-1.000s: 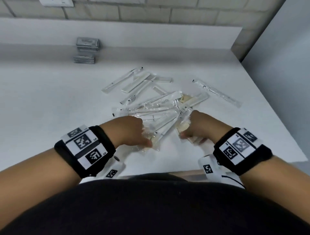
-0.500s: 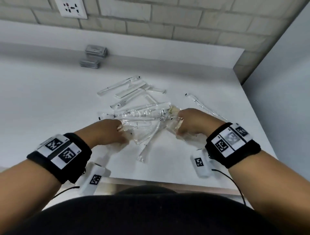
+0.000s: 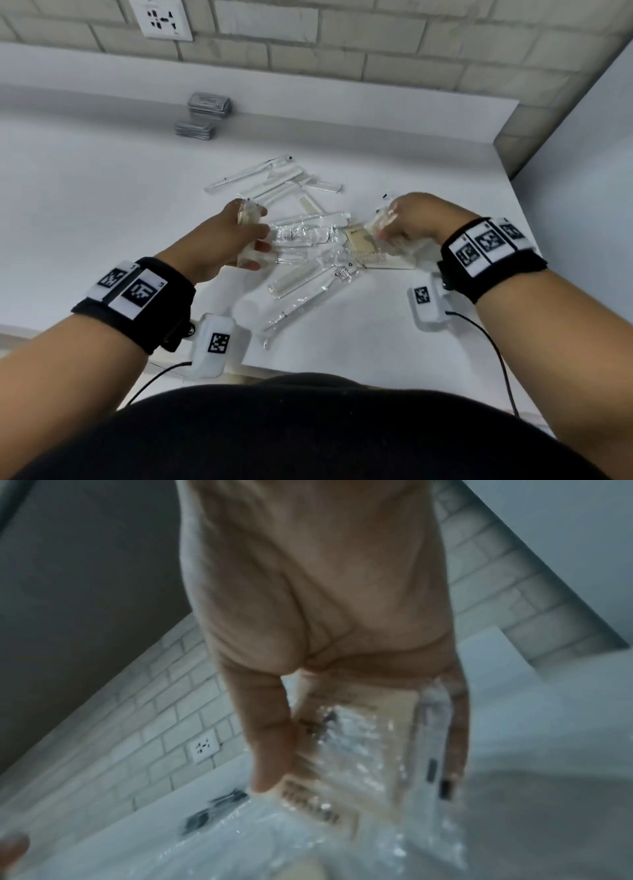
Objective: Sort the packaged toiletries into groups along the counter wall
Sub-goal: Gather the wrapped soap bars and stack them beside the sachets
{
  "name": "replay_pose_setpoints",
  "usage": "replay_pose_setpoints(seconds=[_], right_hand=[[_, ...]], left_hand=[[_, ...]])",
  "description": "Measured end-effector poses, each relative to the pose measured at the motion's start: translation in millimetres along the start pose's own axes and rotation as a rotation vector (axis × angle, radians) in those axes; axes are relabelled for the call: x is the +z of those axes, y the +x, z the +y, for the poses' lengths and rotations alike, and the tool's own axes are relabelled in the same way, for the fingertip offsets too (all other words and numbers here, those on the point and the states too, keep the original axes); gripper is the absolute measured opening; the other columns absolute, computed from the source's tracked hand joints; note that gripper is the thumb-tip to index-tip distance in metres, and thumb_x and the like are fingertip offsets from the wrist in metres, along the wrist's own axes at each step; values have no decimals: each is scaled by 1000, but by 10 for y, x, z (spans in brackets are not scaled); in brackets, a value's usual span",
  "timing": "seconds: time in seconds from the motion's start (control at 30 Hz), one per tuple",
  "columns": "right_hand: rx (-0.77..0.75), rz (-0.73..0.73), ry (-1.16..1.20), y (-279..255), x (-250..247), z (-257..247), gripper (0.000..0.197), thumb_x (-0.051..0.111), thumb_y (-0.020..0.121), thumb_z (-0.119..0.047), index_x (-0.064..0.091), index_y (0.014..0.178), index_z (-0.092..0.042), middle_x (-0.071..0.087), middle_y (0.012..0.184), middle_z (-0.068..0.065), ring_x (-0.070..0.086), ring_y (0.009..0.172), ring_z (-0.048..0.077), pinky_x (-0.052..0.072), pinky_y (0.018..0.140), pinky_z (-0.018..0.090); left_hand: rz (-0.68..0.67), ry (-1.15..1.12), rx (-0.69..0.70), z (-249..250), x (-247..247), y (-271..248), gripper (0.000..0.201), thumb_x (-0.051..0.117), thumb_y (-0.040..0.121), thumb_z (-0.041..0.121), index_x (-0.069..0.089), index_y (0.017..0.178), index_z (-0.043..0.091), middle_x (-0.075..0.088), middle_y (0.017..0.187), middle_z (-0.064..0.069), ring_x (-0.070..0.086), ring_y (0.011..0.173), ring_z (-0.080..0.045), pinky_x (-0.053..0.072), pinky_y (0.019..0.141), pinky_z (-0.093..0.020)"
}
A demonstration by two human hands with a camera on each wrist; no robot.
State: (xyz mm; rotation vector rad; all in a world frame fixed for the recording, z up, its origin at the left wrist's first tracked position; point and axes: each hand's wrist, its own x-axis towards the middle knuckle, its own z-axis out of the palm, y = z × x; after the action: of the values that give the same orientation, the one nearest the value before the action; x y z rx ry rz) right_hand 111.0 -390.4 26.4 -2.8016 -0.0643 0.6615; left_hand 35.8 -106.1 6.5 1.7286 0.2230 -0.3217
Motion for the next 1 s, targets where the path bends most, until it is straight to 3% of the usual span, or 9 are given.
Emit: replay_pose_setpoints(seconds=[0.17,0.27,0.37,0.43,0.53,0.67,0.8,0.9,1.0], right_hand=[[61,-34,53,166,136,-346,22,73,81,-31,58,74,-17,57,86,6,53,86,21,44,64,22],[74,-22,-131,190,303,-527,26,74,81,-34,63,84,-11,67,88,6,64,92,25,50,83,30],[91,-57,-105,162,281,-516,27,72,84,-21,64,102,-3,70,106,9,67,99,26,52,83,33],[140,-52,-37,165,279,-450,58,76,79,-15,46,126,2,67,112,15,66,100,31,55,85,38],[143,5,-22,159,299,-401,85,83,68,-15,29,134,-5,52,124,18,58,108,34,53,87,42],[126,-51,-24,132,321,-370,84,74,73,-2,20,137,-2,60,102,16,61,97,32,53,71,35],[95,22,31,112,227,-324,73,73,75,-6,27,131,-6,60,95,11,60,79,24,49,59,31],[-14,183,350,117,4,-397,60,79,75,-22,37,118,-16,56,98,4,57,76,21,43,61,28],[-243,69,986,26,-141,-855,44,77,78,-22,47,110,-20,58,103,8,58,84,22,46,78,37]], left_hand=[[-11,-164,2,35,255,102,27,59,92,12,50,116,19,60,95,-7,67,81,-21,56,79,-54],[-6,-204,17,73,346,146,29,59,92,12,49,119,18,57,97,-7,63,85,-25,55,78,-52],[11,-250,18,53,368,174,34,59,92,9,47,123,16,55,98,-9,62,87,-26,55,78,-51],[-6,-319,14,32,355,178,40,63,89,7,47,125,14,54,96,-11,60,85,-26,56,77,-52],[-42,-424,32,15,293,178,48,68,78,5,48,122,10,54,86,-10,59,80,-26,53,84,-55],[-34,-462,46,14,255,182,21,58,90,2,53,110,9,54,81,-5,58,77,-24,51,90,-51],[-39,-549,38,45,148,151,4,57,94,15,56,93,12,56,83,-6,61,84,-25,49,93,-57],[-24,-601,39,63,41,151,14,56,95,28,55,97,14,60,95,-8,61,99,-27,49,91,-54],[-78,-693,28,133,-37,136,29,50,94,42,55,104,15,61,117,-12,58,112,-32,48,90,-58]])
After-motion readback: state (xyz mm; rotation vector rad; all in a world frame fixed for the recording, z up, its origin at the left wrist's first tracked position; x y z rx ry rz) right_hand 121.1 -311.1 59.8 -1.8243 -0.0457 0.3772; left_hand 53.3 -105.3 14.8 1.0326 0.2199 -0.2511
